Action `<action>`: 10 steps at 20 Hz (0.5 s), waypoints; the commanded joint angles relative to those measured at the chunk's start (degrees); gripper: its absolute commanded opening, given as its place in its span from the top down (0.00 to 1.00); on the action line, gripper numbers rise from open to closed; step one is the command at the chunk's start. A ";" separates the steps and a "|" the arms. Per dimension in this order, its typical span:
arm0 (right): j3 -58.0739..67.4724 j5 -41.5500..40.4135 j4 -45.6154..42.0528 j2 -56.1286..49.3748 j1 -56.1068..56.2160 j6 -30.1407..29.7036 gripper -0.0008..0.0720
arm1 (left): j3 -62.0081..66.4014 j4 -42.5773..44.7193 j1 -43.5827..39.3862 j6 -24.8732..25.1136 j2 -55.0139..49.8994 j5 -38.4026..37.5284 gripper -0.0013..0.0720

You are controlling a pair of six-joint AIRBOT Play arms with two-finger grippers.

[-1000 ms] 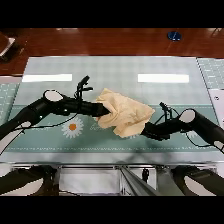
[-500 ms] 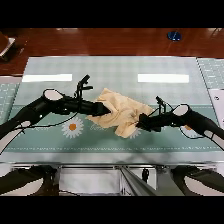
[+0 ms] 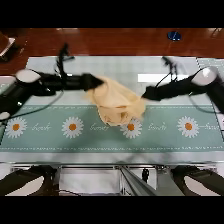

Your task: Fold the shirts.

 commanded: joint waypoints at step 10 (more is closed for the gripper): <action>56.52 12.09 -26.21 17.25 -7.67 3.65 0.97 | 37.57 -2.51 18.73 -2.12 17.88 1.36 0.95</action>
